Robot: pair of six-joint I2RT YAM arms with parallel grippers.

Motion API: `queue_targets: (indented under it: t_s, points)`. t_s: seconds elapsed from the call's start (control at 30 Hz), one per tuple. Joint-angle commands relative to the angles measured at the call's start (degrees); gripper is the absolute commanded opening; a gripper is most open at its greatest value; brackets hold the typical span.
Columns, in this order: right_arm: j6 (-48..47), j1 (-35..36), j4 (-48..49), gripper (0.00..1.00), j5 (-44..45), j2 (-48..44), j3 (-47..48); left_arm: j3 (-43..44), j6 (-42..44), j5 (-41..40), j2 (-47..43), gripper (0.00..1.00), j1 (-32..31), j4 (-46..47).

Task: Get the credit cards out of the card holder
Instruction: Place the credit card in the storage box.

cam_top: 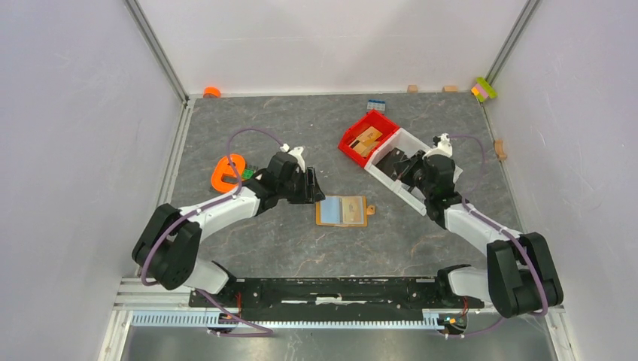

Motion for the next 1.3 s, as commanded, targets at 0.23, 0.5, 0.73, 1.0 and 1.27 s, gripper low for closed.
queue_targets:
  t_s: [0.23,0.5,0.73,1.0,1.27]
  points:
    - [5.9,-0.4,-6.6,0.0,6.8,11.3,10.5,2.8,0.3,2.7,4.6,0.58,-0.1,1.7]
    - [5.9,-0.6,-8.4,0.17,8.3,15.1,15.5,4.2,-0.6,5.5,9.1,0.59,0.3,1.5]
    - [3.0,-0.6,-9.8,0.47,7.6,10.2,14.0,6.0,-1.2,6.9,13.2,0.58,0.3,0.6]
    - [-5.0,0.0,-0.8,0.56,-8.4,-0.5,2.0,8.2,-0.7,9.0,15.9,0.57,0.3,-2.7]
    - [-10.8,3.7,3.5,0.68,-13.3,-5.6,-6.1,9.0,-0.9,12.7,18.3,0.43,0.6,-1.9]
